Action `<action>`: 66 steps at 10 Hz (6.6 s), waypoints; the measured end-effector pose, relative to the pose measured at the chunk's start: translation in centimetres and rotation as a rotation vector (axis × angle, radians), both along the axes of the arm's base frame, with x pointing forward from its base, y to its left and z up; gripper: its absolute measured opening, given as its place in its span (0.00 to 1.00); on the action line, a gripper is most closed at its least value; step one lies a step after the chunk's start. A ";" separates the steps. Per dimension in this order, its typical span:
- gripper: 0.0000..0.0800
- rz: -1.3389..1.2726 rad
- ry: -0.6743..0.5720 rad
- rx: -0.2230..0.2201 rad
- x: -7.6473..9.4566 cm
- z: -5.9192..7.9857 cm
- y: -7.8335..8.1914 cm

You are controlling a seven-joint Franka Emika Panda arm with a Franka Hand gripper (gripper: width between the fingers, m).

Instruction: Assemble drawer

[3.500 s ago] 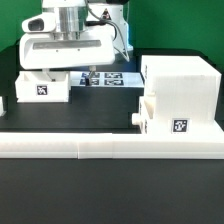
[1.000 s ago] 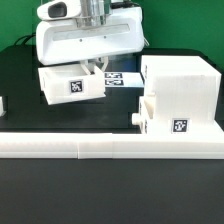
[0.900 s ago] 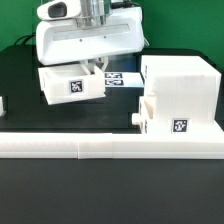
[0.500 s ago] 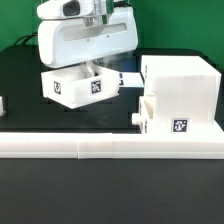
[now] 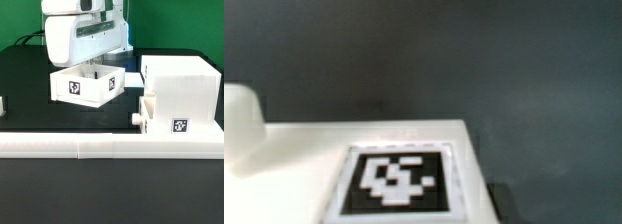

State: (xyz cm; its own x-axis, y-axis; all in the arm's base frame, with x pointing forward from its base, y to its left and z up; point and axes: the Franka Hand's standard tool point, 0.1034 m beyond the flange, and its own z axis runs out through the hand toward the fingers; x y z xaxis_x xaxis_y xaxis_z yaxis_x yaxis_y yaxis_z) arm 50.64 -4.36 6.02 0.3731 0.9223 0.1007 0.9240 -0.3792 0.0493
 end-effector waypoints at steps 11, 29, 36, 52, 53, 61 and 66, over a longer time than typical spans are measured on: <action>0.05 0.301 0.007 -0.029 3.9 -0.3 2.0; 0.05 0.341 0.034 -0.029 4.0 -0.5 3.1; 0.05 0.328 0.030 -0.029 3.9 -0.6 2.4; 0.06 0.339 0.042 -0.037 3.7 -0.6 3.0; 0.06 0.338 0.037 -0.037 3.8 -0.7 3.0; 0.06 0.368 0.040 -0.050 3.7 -0.8 3.4; 0.06 0.356 0.009 -0.052 3.9 -0.8 2.8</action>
Offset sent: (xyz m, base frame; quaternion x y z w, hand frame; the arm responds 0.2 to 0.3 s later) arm 0.0357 0.0136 0.0004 0.0112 -0.0105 -0.1750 0.9844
